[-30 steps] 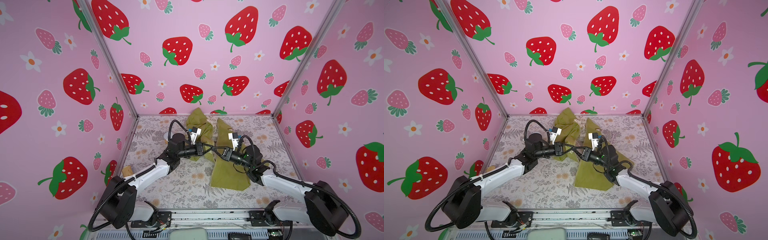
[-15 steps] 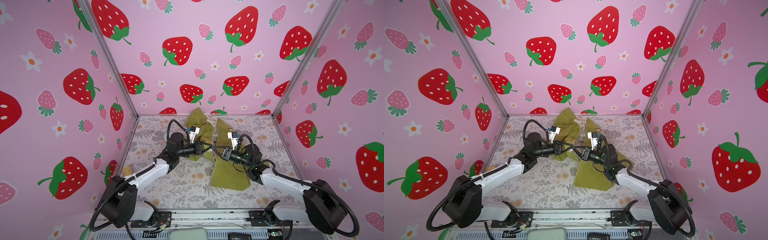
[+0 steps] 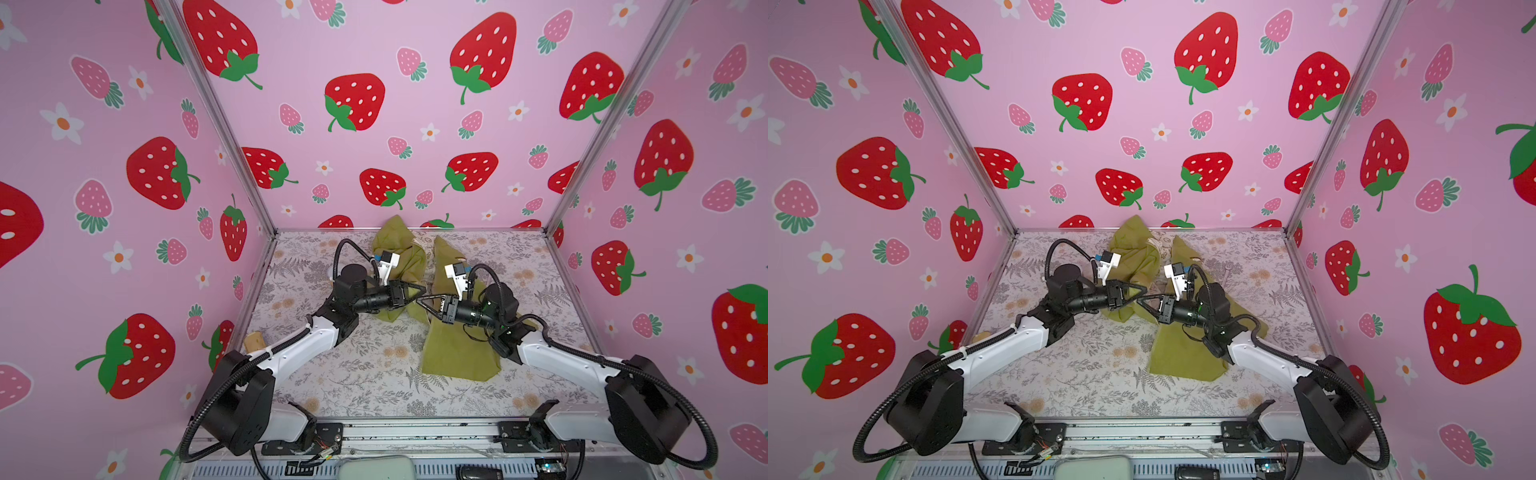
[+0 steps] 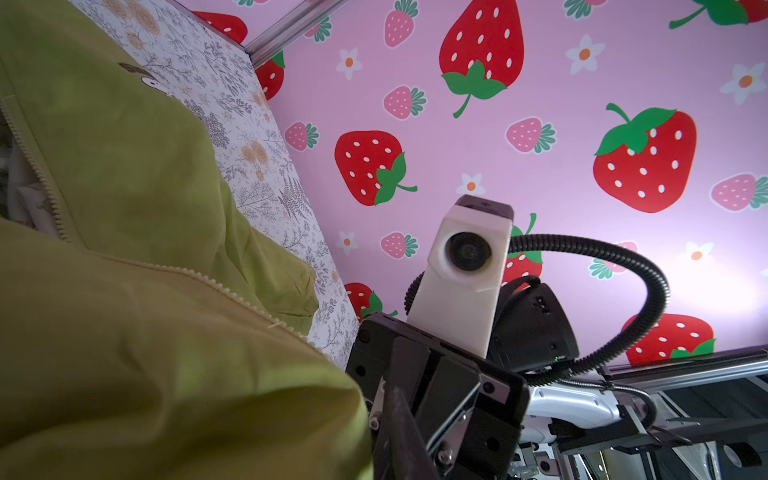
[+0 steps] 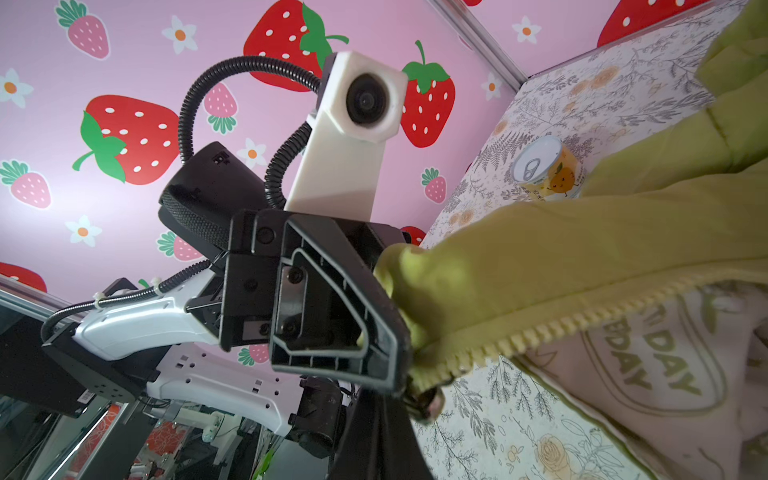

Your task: Zip up the jacket

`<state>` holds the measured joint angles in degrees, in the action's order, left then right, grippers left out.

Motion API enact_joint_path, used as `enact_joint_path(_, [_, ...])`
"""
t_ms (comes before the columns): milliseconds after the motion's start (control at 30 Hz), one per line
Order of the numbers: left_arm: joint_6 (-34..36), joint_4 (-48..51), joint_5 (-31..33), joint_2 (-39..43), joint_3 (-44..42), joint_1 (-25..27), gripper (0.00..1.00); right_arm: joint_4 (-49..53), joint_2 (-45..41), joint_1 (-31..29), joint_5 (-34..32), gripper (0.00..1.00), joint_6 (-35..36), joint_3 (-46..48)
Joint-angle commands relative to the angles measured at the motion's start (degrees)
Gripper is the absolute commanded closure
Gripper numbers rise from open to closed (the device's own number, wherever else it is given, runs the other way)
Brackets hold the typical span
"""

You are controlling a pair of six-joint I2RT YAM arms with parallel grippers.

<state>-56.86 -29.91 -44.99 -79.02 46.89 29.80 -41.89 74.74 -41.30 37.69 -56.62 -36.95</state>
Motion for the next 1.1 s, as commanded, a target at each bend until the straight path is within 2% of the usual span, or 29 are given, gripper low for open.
enact_joint_path(0, [-0.5, -3.1, -2.7, 0.6, 2.6, 0.1, 0.89, 3.6, -0.1, 0.2, 1.3, 0.92, 3.1, -2.1])
enact_joint_path(100, [-0.5, -3.1, -2.6, 0.5, 2.4, 0.1, 1.0, 3.6, -0.4, 0.6, 1.7, 0.92, 2.9, -2.1])
enact_joint_path(233, [-0.4, -3.3, -2.6, 0.2, 2.1, 0.0, 1.0, 3.6, -1.7, 1.4, 0.9, 0.89, 2.1, -1.6])
enact_joint_path(400, [-0.5, -4.1, -3.0, 0.2, 1.7, 0.0, 1.0, 4.0, -4.9, 3.0, -0.5, 0.73, 1.0, -0.8])
enact_joint_path(633, [-0.5, -5.1, -4.1, 0.1, 1.8, 0.0, 1.0, 8.3, -8.0, 6.1, -5.8, 0.5, -1.5, 0.9])
enact_joint_path(767, [-0.7, -5.7, -4.9, 0.1, 1.8, -0.1, 1.0, 6.1, -4.8, 7.1, -5.5, 0.49, -7.2, 1.1])
enact_joint_path(967, [-0.4, -5.7, -5.5, 0.0, 1.3, 0.0, 1.0, -7.6, 1.5, 6.5, -3.0, 0.49, -20.3, 1.4])
enact_joint_path(1067, [-0.5, -6.2, -5.6, -0.6, 1.1, 0.0, 1.0, -9.2, 2.9, 5.6, -3.4, 0.49, -22.6, 0.4])
